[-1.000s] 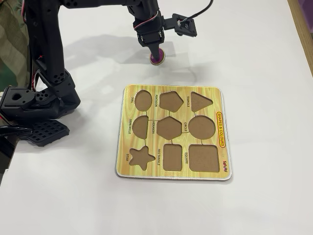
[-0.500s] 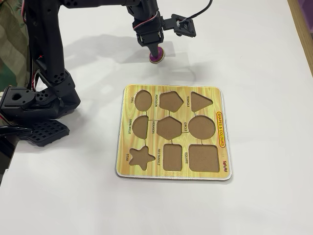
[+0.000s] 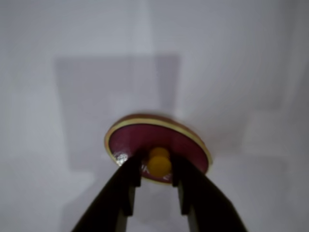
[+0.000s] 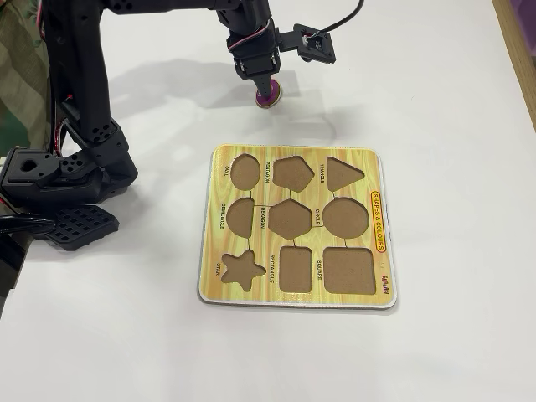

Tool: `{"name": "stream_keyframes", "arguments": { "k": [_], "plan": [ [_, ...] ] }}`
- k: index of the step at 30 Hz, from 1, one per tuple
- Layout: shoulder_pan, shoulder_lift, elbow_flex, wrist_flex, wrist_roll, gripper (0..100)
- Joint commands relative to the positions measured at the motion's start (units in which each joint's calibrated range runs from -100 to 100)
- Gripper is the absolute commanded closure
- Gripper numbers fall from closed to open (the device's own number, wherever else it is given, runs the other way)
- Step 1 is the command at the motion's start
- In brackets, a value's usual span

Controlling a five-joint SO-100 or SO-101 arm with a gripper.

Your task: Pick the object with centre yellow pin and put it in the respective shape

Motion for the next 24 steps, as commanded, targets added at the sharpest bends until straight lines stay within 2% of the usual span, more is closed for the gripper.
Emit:
{"name": "stream_keyframes", "arguments": {
  "k": [1, 7, 19, 24],
  "plan": [
    [0.71, -2.85, -1.26, -0.63, -0.22, 94],
    [0.71, -2.85, -1.26, -0.63, -0.22, 99],
    [0.91, -3.85, -0.99, -0.37, -0.22, 99],
    [3.05, -9.13, 2.61, 0.14, -0.22, 99]
  ]
}}
